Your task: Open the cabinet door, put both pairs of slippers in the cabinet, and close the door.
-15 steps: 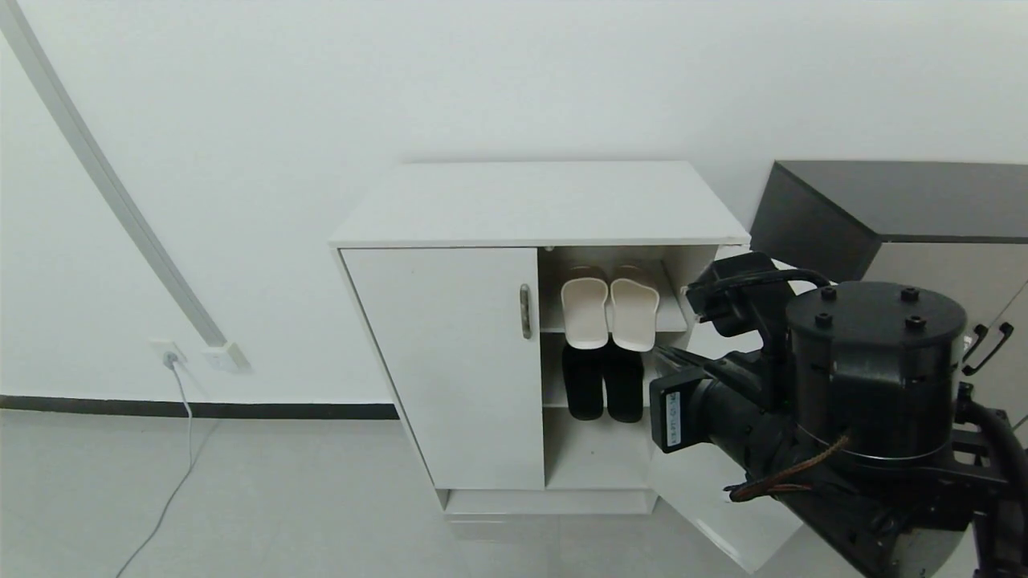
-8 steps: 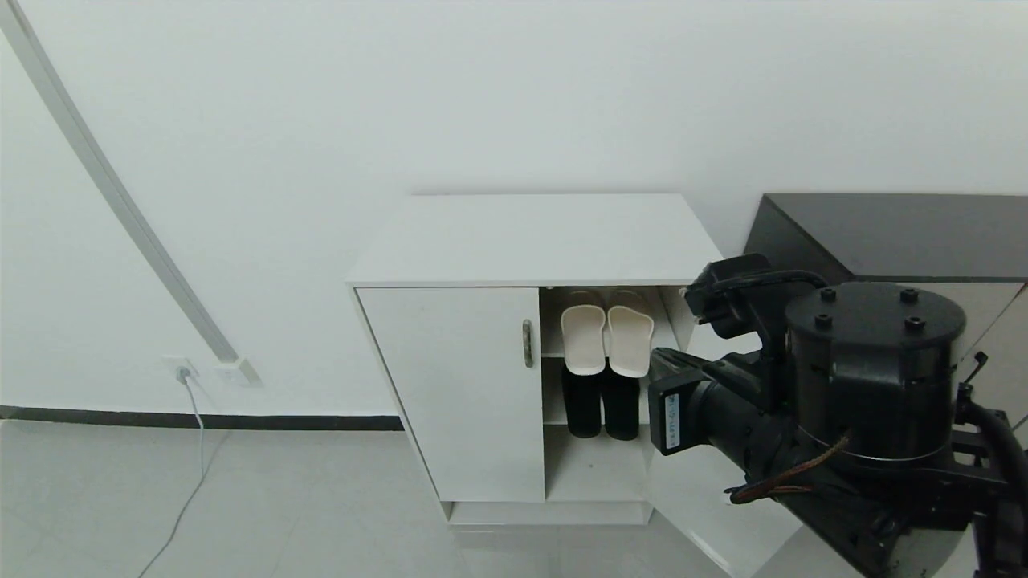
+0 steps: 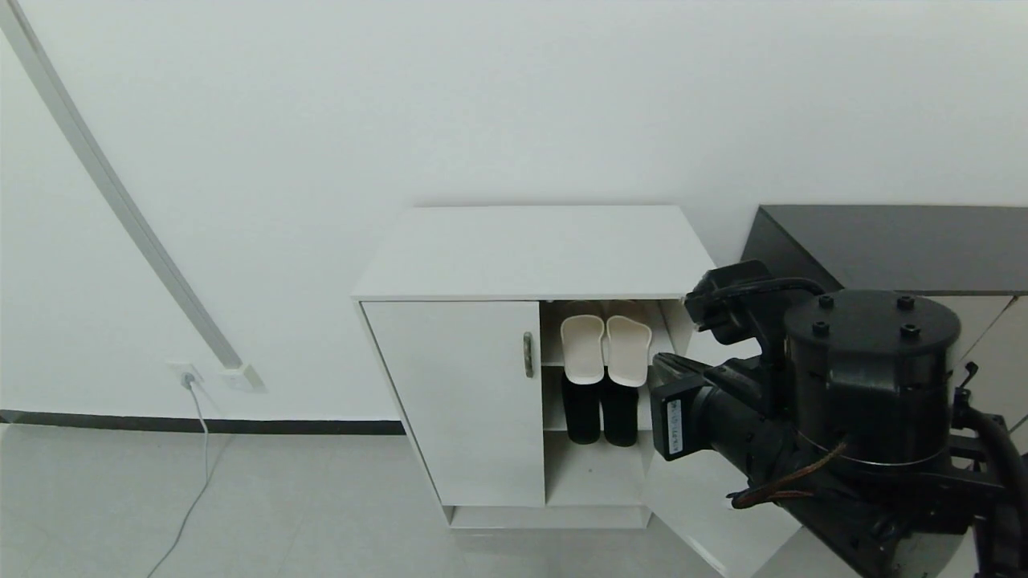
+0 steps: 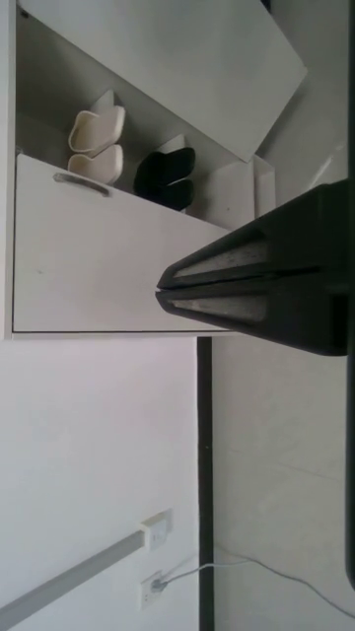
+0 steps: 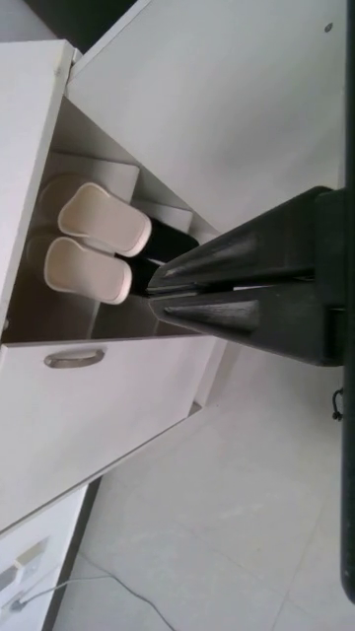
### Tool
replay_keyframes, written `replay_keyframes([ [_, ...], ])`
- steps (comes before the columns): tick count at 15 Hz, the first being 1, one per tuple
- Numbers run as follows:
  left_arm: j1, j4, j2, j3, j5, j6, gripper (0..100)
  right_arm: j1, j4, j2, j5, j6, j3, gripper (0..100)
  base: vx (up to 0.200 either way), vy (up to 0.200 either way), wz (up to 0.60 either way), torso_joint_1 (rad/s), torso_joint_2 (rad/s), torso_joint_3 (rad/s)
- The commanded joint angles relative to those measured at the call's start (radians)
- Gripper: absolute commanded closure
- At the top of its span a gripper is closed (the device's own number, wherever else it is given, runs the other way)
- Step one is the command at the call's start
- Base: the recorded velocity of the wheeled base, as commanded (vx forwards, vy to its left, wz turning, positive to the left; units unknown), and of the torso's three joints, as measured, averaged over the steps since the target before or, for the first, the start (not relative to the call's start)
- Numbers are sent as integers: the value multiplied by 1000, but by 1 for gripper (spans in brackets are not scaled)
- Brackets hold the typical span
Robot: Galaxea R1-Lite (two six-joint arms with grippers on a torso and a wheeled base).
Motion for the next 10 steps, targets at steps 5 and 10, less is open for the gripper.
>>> replay_keyframes([
  [5,0,0,1,0,0,0,100,0,-2,0,19,0,6,100,0,0,-240,0,1,1],
  [10,0,0,1,0,0,0,100,0,-2,0,22,1,6,100,0,0,-600,5,0,-1],
])
